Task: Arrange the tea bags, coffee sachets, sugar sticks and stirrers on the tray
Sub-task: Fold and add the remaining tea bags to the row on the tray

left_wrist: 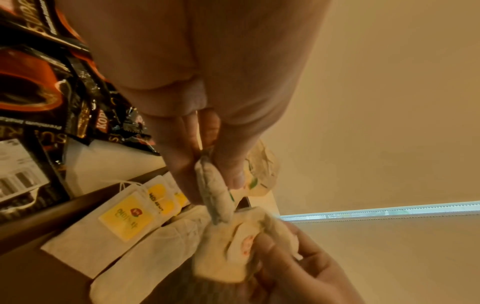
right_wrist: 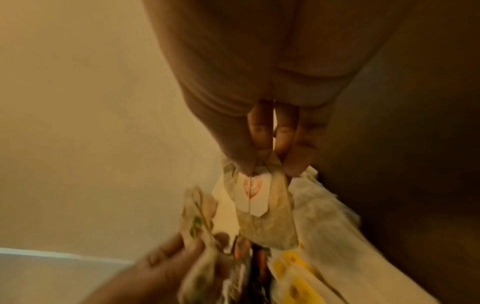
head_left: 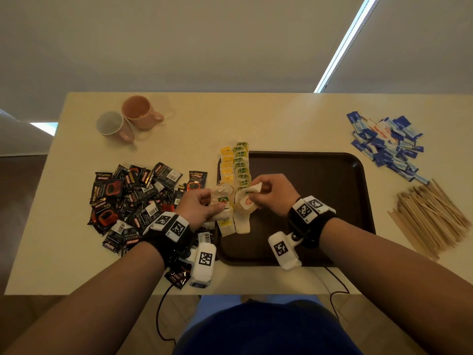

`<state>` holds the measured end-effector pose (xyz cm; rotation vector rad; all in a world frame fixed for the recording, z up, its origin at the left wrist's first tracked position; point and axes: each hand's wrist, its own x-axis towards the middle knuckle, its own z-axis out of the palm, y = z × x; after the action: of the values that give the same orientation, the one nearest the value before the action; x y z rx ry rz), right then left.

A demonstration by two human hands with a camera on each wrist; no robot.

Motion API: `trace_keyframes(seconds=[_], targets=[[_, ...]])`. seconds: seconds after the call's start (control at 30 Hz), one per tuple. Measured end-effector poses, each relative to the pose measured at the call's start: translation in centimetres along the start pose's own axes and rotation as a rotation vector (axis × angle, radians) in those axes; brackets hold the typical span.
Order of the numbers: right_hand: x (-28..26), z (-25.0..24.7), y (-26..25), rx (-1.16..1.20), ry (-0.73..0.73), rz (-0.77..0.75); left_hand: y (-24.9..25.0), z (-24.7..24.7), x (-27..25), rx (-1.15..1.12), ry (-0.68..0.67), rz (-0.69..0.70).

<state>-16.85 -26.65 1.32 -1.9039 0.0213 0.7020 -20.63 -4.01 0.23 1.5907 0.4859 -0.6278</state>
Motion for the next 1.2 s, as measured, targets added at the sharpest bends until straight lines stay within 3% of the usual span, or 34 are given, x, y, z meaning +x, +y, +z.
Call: trace_keyframes(seconds=[0.17, 0.27, 0.63, 0.8, 1.07, 1.2], targets=[[-1.2, 3.0, 2.0, -0.341, -0.192, 0.061, 0.0, -0.4, -0.2, 0.05, 0.02, 0.041], [-1.7, 4.0, 3.0, -0.464, -0.201, 0.068, -0.1, -0.6, -0.2, 0.043, 0.023, 0.037], [-2.1, 3.7, 3.5, -0.321, -0.054, 0.023, -0.2, -0.8, 0.2, 0.044, 0.015, 0.048], [-1.4, 3.6, 3.4, -0.394, -0.024, 0.051, -0.1, -0.6, 0.4, 0.007, 0.011, 0.034], [-0.6, 3.5, 2.7, -0.555, -0.111, 0.055, 0.1, -0.6, 0.3, 0.016, 0.011, 0.025], [-0.6, 3.3, 3.1, -0.523, -0.142, 0.051, 0.4, -0.4, 0.2, 0.0, 0.004, 0.043]])
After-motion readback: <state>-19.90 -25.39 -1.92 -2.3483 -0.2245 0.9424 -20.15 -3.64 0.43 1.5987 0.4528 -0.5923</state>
